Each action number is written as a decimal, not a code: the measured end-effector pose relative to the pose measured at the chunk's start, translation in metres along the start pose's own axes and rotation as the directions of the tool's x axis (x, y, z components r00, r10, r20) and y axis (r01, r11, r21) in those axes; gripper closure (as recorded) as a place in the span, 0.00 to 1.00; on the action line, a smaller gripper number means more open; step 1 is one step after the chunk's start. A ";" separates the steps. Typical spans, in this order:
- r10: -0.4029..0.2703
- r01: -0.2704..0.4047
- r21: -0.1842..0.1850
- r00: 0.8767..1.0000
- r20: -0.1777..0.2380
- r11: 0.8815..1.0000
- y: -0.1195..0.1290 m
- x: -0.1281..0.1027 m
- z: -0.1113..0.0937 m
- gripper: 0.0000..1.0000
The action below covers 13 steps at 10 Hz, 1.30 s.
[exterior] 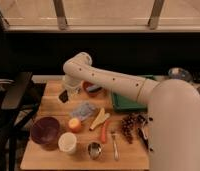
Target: Place eraser in table surface
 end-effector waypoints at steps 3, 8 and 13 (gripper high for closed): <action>-0.014 0.013 0.029 1.000 0.022 0.999 -0.003 -0.005 -0.007 1.00; 0.000 0.002 -0.020 0.995 0.099 1.000 0.006 -0.004 0.035 1.00; 0.008 0.008 -0.100 0.987 0.158 0.995 0.007 -0.011 0.094 1.00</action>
